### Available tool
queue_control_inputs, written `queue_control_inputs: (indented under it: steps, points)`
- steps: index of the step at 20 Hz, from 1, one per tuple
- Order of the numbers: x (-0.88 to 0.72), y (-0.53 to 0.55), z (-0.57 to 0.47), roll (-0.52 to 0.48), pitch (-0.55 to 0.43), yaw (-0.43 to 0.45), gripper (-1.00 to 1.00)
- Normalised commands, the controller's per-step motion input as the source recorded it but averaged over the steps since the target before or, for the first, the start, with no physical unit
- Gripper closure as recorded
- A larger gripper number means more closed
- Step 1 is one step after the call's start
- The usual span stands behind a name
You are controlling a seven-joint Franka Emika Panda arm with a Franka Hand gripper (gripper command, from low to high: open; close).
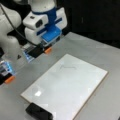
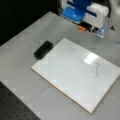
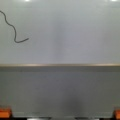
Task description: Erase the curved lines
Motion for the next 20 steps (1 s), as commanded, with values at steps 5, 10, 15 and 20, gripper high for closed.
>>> queue_control_inputs:
  steps: [5, 10, 15, 20]
  points:
    - [0.01, -0.05, -0.02, 0.128, 0.161, 0.228, -1.00]
    - [0.07, -0.13, -0.01, 0.084, 0.175, 0.073, -1.00]
    - [0.15, -0.29, -0.03, 0.056, 0.094, 0.036, -1.00]
    - [0.21, -0.39, -0.04, 0.001, 0.015, 0.096, -1.00]
